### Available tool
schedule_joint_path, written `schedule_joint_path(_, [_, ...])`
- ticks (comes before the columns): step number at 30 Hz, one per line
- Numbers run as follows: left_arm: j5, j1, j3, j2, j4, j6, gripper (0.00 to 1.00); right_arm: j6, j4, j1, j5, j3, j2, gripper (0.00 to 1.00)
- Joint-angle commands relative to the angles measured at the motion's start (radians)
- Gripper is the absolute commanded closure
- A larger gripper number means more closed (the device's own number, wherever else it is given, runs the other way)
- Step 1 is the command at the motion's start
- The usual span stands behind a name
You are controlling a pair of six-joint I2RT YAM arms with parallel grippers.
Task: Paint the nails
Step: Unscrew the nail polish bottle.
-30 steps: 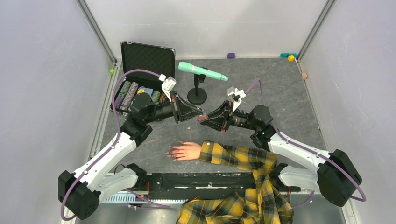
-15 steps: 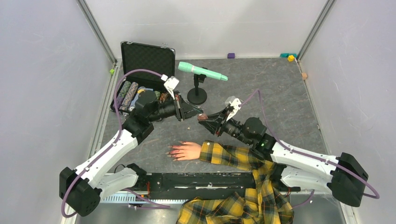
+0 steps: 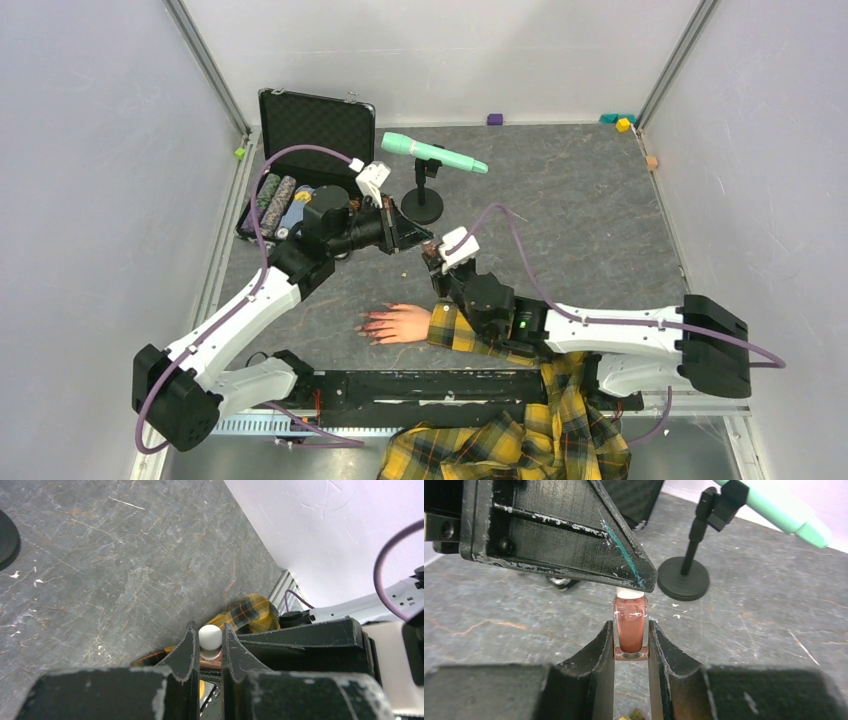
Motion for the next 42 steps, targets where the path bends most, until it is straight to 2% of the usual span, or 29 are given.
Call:
schedule_joint_path(1, [0.006,-0.027,0.024,0.022,-0.097,0.064,0.98,-0.086,0.149,0.036,0.225,0.133,0.086,1.00])
schedule_joint_path(8, [0.004,-0.028,0.041,0.035,-0.125,0.070,0.98,-0.108,0.188,0.052,0.235,0.131,0.112,1.00])
schedule_joint_path(11, [-0.029,-0.026,0.066,0.023,-0.171,0.101,0.89,-0.111,0.215,0.053,0.224,0.093,0.082,1.00])
schedule_joint_path(12, [-0.044,-0.026,0.068,0.011,-0.178,0.110,0.83,-0.109,0.231,0.053,0.219,0.074,0.066,1.00])
schedule_joint_path(16, [-0.067,-0.027,0.059,-0.043,-0.164,0.137,0.34,-0.136,0.260,0.052,0.225,0.023,0.023,1.00])
schedule_joint_path(21, [-0.124,-0.026,0.046,-0.110,-0.152,0.161,0.01,-0.152,0.253,0.051,0.254,-0.010,-0.014,1.00])
schedule_joint_path(25, [-0.158,-0.027,0.021,-0.164,-0.120,0.164,0.00,-0.121,0.215,0.019,0.235,-0.031,-0.043,1.00])
schedule_joint_path(31, [-0.182,-0.026,-0.008,-0.225,-0.079,0.173,0.00,0.002,0.160,-0.090,0.062,-0.087,-0.119,1.00])
schedule_joint_path(35, [-0.144,-0.026,-0.013,-0.248,-0.050,0.185,0.00,0.071,0.120,-0.219,-0.164,-0.121,-0.179,1.00])
schedule_joint_path(42, [-0.048,-0.026,-0.017,-0.248,-0.002,0.181,0.00,0.125,0.079,-0.417,-0.685,-0.133,-0.251,1.00])
